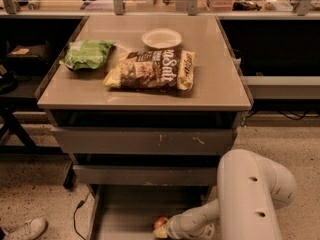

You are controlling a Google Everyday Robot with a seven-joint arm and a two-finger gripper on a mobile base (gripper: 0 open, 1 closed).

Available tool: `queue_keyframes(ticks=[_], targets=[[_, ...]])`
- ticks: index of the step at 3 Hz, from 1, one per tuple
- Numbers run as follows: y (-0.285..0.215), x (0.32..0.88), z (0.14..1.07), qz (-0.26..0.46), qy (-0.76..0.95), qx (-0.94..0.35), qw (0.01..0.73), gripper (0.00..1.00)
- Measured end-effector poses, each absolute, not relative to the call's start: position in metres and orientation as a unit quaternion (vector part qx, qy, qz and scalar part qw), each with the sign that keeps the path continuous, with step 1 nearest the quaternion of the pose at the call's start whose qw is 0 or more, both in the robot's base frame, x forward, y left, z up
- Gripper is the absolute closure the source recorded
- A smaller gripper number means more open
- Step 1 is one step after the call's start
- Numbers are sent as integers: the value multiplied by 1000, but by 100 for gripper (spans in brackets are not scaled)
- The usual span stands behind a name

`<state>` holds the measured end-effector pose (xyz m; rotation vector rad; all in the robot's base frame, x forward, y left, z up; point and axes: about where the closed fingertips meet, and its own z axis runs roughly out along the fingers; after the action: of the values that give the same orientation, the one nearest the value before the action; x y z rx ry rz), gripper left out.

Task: Place apple into bottom drawer

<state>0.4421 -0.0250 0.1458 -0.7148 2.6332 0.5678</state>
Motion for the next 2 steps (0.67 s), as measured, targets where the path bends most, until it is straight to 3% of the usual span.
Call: queue_keyframes(ticks=[2], targets=[[-23, 443, 128, 193, 936, -240, 171, 100]])
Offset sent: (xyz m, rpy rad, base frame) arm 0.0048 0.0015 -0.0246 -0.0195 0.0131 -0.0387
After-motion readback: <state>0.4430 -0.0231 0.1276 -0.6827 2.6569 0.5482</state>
